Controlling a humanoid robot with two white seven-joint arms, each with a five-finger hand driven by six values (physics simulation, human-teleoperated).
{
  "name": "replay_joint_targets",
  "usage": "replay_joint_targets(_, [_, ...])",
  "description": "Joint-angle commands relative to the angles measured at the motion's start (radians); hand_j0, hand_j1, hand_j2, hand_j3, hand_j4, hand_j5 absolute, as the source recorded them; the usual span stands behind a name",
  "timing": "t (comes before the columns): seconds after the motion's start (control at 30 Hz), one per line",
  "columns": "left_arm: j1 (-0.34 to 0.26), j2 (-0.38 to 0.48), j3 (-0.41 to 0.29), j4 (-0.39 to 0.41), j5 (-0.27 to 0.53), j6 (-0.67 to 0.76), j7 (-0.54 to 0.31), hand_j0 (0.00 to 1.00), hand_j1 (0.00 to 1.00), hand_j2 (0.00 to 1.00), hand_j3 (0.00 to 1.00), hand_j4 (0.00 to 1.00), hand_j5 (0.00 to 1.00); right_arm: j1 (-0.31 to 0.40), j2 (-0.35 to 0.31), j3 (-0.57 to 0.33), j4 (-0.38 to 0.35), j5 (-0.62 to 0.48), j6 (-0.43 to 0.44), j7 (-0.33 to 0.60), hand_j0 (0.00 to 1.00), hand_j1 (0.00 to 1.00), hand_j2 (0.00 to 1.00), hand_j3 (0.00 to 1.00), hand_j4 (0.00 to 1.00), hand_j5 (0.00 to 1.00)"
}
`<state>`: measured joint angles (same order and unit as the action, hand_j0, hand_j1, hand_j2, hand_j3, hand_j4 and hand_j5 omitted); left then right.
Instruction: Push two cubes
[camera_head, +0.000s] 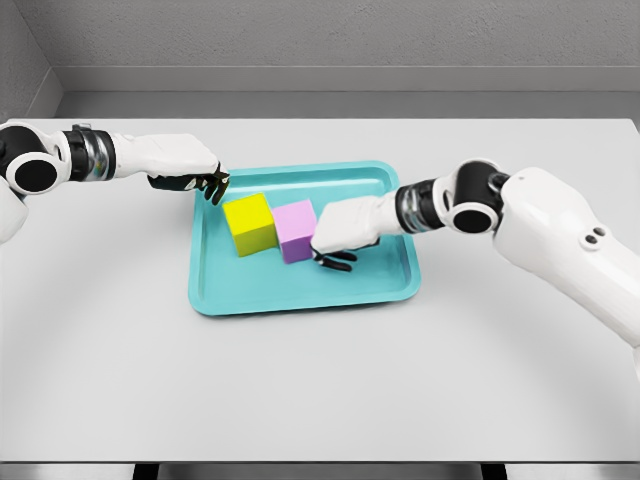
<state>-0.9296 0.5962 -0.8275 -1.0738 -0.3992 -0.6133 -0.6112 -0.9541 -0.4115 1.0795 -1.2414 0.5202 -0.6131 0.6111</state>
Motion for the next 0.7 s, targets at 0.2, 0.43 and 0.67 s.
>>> replay_joint_targets(0.2, [0.000,0.000,0.001,0.000,0.005,0.002,0.000,0.31,0.31,0.31,0.31,0.31,0.31,-0.005,0.019,0.005,-0.001,-0.006,0.002,0.000,0.00,0.00,0.00,0.00,0.00,0.00])
replay_joint_targets(0.43, [-0.002,0.000,0.002,0.000,0.005,0.002,0.000,0.31,0.31,0.31,0.31,0.31,0.31,-0.008,0.022,-0.003,0.028,-0.006,0.002,0.000,0.00,0.00,0.00,0.00,0.00,0.00])
replay_joint_targets(0.67, [-0.002,0.000,0.002,0.000,0.003,0.002,0.000,0.31,0.31,0.31,0.31,0.31,0.31,-0.012,0.042,-0.003,0.051,-0.005,0.002,0.000,0.00,0.00,0.00,0.00,0.00,0.00])
